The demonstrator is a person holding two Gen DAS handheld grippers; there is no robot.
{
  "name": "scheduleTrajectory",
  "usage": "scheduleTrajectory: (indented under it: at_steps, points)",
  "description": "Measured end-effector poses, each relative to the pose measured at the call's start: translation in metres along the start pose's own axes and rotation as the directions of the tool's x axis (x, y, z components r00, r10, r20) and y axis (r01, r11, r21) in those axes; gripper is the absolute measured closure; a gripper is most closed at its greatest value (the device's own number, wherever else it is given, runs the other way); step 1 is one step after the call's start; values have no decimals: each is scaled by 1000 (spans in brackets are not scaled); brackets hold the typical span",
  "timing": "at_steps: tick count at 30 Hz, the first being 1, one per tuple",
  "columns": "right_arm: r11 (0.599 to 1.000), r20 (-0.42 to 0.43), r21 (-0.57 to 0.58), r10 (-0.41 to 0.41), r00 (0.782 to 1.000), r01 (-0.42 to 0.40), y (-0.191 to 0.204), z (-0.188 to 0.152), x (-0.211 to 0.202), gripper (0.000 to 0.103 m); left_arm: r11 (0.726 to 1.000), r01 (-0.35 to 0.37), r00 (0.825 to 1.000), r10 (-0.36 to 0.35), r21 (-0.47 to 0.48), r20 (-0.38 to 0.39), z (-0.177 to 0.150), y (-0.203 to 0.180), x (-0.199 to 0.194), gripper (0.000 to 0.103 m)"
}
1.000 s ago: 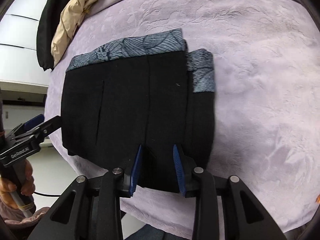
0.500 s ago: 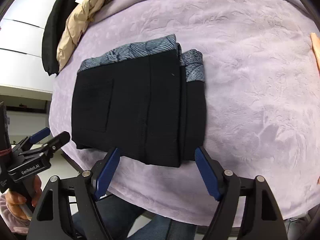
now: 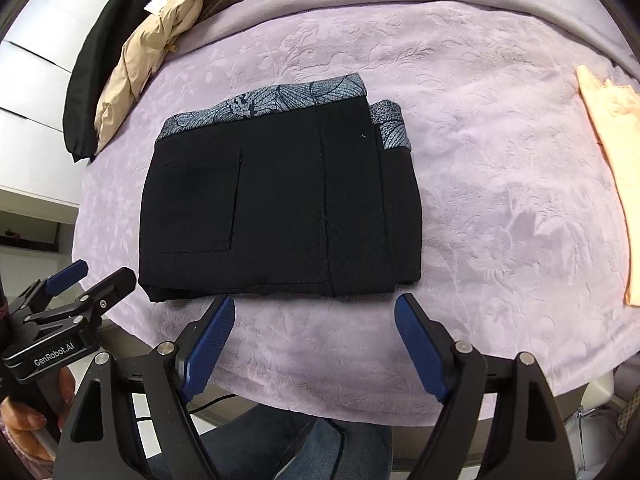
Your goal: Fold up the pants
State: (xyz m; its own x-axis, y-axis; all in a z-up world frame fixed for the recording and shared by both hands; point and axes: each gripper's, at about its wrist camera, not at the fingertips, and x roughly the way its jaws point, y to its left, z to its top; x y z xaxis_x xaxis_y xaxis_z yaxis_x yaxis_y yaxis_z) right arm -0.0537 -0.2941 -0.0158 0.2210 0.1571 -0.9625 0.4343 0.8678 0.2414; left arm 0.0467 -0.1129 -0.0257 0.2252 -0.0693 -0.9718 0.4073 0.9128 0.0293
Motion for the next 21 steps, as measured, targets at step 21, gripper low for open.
scheduleTrajectory:
  at_steps: [21]
  points:
    - [994, 136, 24, -112, 984, 110, 47, -18, -41, 18, 999, 36, 992, -40, 38, 122, 0, 47, -34, 1]
